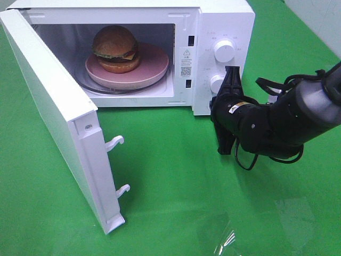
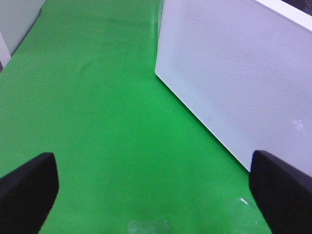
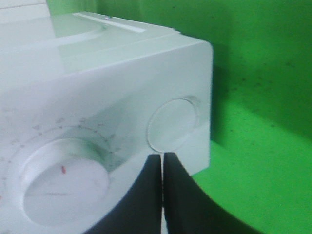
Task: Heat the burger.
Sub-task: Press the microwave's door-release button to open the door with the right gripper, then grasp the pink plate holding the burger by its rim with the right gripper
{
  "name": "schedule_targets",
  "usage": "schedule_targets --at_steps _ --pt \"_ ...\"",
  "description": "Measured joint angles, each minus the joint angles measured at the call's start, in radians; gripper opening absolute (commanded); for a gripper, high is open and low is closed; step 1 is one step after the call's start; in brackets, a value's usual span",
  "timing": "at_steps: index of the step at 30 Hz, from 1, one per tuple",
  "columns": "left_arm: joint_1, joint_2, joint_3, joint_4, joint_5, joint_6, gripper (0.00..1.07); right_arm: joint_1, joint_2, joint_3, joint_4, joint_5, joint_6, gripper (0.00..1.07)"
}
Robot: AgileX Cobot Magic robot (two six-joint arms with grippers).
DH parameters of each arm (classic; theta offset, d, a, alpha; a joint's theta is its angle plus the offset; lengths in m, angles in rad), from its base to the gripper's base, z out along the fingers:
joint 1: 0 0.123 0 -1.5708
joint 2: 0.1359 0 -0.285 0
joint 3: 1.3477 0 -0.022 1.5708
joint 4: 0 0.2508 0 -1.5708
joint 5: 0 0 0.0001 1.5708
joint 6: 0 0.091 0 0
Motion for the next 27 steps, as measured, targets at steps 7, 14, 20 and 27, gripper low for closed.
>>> schedule_targets --at_steps 7,14,20,27 --pt "0.0 0.0 0.0 0.0 0.0 0.0 0.99 0.0 -0.091 0.05 -0.009 0.147 -0.15 0.0" --pt "0.0 0.0 0.0 0.0 0.0 0.0 0.99 0.0 -0.197 0.052 -0.03 0.327 -0.415 0.01" --pt "0.0 0.0 0.0 0.0 0.0 0.0 0.99 0.0 -0.258 0.053 -0.039 0.455 -0.619 0.01" --pt "0.0 0.0 0.0 0.0 0.0 0.0 0.99 0.0 -0.319 0.053 -0.195 0.642 -0.735 0.01"
